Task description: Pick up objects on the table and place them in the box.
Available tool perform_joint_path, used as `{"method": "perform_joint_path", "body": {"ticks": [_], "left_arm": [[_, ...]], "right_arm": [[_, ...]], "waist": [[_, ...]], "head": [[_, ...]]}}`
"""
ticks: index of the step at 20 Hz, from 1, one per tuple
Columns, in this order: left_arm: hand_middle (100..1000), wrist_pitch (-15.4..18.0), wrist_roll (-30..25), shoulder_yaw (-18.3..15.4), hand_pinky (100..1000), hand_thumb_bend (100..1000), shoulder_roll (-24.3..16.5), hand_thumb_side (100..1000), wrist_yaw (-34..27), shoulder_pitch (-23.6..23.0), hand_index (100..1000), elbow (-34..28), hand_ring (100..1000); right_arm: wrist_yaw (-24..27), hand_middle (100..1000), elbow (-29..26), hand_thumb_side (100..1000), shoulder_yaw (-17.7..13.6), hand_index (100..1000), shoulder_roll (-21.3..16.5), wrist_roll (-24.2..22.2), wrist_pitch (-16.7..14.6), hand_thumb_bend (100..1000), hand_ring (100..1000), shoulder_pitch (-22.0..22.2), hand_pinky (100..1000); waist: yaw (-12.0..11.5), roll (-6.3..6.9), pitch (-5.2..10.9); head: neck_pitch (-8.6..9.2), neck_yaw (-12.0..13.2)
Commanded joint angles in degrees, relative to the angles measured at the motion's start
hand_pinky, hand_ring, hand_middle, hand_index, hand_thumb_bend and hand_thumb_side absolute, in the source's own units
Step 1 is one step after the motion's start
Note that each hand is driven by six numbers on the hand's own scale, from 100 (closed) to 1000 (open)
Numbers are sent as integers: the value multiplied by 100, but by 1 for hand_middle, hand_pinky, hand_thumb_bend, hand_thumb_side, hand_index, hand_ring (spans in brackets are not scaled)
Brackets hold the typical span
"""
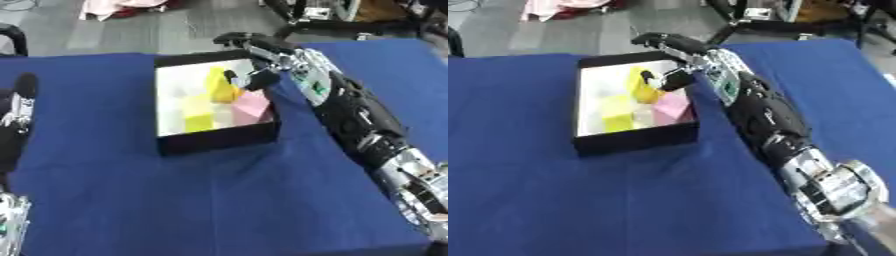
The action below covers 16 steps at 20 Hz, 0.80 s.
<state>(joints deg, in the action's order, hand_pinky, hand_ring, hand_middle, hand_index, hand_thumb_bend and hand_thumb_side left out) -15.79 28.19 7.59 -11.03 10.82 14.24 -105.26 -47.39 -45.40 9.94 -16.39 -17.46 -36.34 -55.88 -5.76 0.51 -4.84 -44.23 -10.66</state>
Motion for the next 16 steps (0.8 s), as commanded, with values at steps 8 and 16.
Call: {"method": "perform_joint_path", "body": {"ticks": [8, 16], "left_arm": [[628, 8, 154, -150, 799, 753, -178, 703, 33, -82, 842, -70, 647], [616, -413, 759, -993, 782, 717, -886, 699, 152, -266, 822, 99, 634]], "right_arm": [[397, 931, -1319, 747, -685, 939, -701, 414, -678, 100, 909, 376, 921], [1096, 870, -2129, 448, -1651, 878, -1764, 1113, -398, 100, 891, 1450, 875]], "waist": [[336, -57, 167], [870, -168, 202]], "head": [[11, 362], [11, 1215]]}}
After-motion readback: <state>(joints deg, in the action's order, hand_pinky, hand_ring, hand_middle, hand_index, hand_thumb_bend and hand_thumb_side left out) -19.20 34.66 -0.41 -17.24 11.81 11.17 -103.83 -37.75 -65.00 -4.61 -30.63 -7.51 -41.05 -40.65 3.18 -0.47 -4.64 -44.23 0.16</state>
